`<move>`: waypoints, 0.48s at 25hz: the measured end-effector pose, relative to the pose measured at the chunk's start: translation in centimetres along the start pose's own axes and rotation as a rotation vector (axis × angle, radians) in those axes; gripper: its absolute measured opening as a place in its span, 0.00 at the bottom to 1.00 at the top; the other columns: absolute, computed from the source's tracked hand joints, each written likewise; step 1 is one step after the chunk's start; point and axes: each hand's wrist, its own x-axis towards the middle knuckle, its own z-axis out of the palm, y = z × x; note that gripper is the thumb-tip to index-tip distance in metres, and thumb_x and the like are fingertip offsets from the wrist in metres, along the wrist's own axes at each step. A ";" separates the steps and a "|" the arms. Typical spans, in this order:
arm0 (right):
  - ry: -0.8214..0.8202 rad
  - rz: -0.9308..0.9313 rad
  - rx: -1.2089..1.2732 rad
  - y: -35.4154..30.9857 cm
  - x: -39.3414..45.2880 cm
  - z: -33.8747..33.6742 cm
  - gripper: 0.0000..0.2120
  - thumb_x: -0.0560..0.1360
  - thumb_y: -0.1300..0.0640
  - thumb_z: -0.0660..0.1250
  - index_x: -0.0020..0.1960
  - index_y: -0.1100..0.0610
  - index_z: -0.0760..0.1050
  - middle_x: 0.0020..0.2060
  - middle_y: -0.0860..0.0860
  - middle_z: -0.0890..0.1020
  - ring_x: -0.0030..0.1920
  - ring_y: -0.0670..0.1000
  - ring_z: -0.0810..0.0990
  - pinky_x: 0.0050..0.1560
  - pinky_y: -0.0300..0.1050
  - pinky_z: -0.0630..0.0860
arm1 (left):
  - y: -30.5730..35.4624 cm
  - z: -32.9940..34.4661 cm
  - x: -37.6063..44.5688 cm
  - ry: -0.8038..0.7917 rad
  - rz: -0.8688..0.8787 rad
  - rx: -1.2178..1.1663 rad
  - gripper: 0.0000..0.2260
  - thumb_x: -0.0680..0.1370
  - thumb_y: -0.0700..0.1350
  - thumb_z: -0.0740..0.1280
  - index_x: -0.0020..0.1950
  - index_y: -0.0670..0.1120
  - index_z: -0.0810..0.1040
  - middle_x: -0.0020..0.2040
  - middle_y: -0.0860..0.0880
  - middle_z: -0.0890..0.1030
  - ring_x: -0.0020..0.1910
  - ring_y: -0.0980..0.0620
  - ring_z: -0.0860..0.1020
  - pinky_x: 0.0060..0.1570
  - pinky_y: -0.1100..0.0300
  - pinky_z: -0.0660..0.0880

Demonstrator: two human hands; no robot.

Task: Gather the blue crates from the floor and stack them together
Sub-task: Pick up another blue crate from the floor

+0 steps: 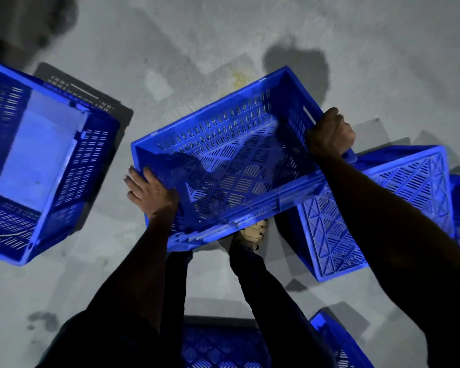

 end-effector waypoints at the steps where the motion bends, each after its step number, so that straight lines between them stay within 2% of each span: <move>1: 0.006 -0.004 0.002 0.1 -0.4 -0.1 0.20 0.74 0.57 0.68 0.63 0.61 0.70 0.59 0.61 0.79 0.58 0.64 0.78 0.54 0.54 0.74 | -0.3 -0.2 -0.1 -0.034 -0.053 -0.087 0.43 0.69 0.47 0.74 0.77 0.41 0.55 0.76 0.36 0.60 0.74 0.33 0.61 0.69 0.39 0.63; 3: -0.003 -0.024 0.009 0.3 -1.0 -0.1 0.19 0.74 0.57 0.68 0.63 0.61 0.71 0.59 0.61 0.78 0.58 0.64 0.78 0.54 0.55 0.74 | -1.3 -0.5 0.9 -0.124 -0.226 -0.330 0.44 0.69 0.46 0.76 0.77 0.39 0.54 0.69 0.35 0.70 0.65 0.34 0.73 0.62 0.41 0.72; 5: -0.017 -0.010 0.053 0.6 -1.2 -0.7 0.18 0.74 0.56 0.67 0.62 0.60 0.74 0.58 0.60 0.79 0.57 0.63 0.79 0.53 0.53 0.74 | -2.6 -1.7 2.3 -0.226 -0.438 -0.599 0.34 0.69 0.43 0.78 0.69 0.35 0.67 0.57 0.36 0.78 0.49 0.43 0.82 0.46 0.50 0.80; 6: -0.019 0.015 0.096 0.9 -1.3 -1.0 0.17 0.73 0.56 0.67 0.60 0.59 0.76 0.57 0.60 0.80 0.56 0.62 0.80 0.51 0.51 0.74 | -3.2 -2.3 2.8 -0.301 -0.508 -0.715 0.25 0.70 0.42 0.78 0.61 0.33 0.73 0.48 0.37 0.79 0.36 0.49 0.82 0.35 0.57 0.79; 7: -0.019 0.040 0.141 1.3 -1.6 -1.4 0.16 0.72 0.57 0.66 0.59 0.58 0.77 0.55 0.60 0.81 0.56 0.61 0.80 0.49 0.49 0.73 | -3.6 -2.8 2.6 -0.362 -0.556 -0.795 0.16 0.72 0.40 0.76 0.52 0.34 0.76 0.39 0.39 0.79 0.24 0.53 0.78 0.25 0.62 0.75; 8: -0.020 0.058 0.184 2.0 -2.1 -1.6 0.16 0.72 0.56 0.66 0.58 0.57 0.78 0.54 0.60 0.81 0.55 0.61 0.81 0.48 0.48 0.72 | -3.9 -3.0 2.1 -0.384 -0.567 -0.859 0.09 0.73 0.38 0.75 0.46 0.36 0.76 0.31 0.42 0.78 0.16 0.55 0.73 0.18 0.66 0.71; 10: -0.038 0.077 0.277 3.6 -3.7 -2.1 0.17 0.71 0.55 0.65 0.58 0.57 0.78 0.53 0.60 0.82 0.54 0.62 0.81 0.48 0.50 0.74 | -4.2 -4.5 -0.1 -0.351 -0.532 -0.923 0.09 0.75 0.34 0.71 0.39 0.40 0.73 0.19 0.50 0.73 0.13 0.59 0.68 0.14 0.68 0.65; 12: -0.071 0.061 0.420 5.2 -5.8 -3.2 0.18 0.68 0.53 0.65 0.55 0.60 0.79 0.48 0.61 0.83 0.51 0.62 0.82 0.45 0.51 0.75 | -5.1 -6.2 -2.1 -0.294 -0.464 -0.972 0.08 0.76 0.33 0.68 0.40 0.42 0.73 0.21 0.48 0.74 0.13 0.59 0.69 0.15 0.69 0.64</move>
